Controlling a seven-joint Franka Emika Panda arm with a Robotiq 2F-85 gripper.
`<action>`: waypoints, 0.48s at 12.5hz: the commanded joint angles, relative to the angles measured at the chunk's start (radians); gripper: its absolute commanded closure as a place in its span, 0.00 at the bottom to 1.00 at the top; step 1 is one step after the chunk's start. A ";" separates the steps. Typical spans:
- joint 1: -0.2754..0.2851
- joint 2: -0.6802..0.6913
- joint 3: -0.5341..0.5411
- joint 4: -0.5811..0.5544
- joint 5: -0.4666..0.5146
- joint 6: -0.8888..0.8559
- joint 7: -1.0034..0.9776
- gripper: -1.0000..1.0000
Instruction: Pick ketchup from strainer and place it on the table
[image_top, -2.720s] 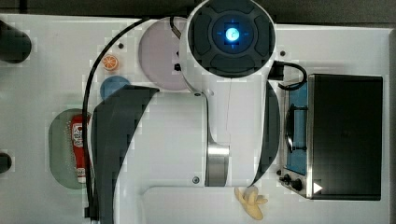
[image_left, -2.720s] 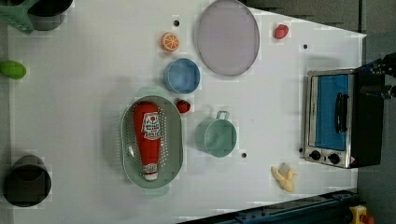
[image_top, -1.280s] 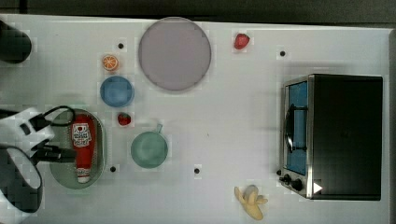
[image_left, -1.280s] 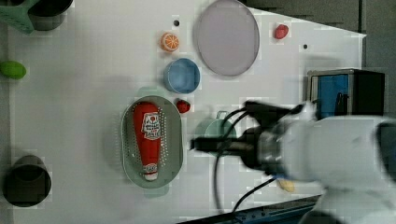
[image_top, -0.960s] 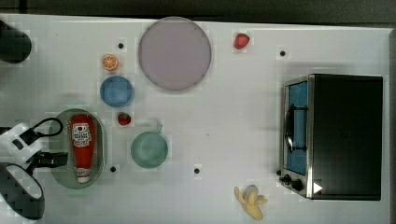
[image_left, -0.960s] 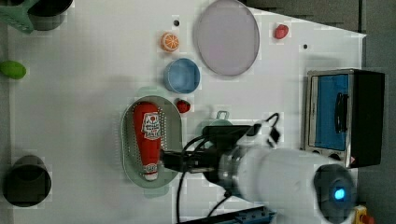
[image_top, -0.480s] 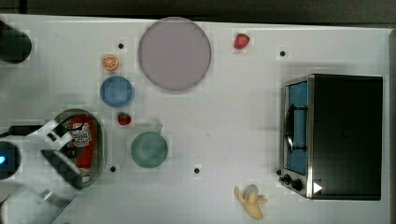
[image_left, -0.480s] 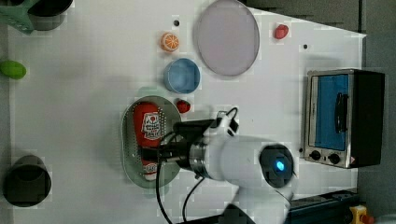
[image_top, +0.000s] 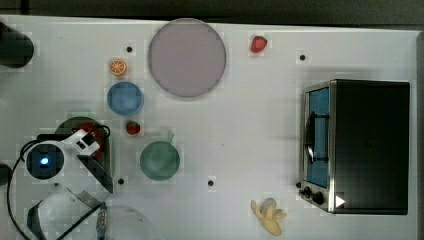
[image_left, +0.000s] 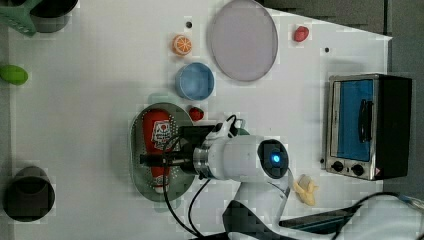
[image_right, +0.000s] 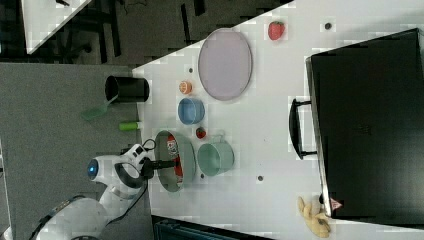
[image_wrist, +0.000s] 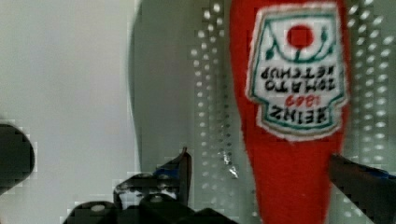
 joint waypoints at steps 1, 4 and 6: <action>0.053 0.029 -0.038 0.037 0.002 0.026 0.045 0.00; 0.107 0.063 -0.095 0.066 0.002 0.028 0.045 0.00; 0.143 0.067 -0.134 0.069 0.002 0.028 0.045 0.04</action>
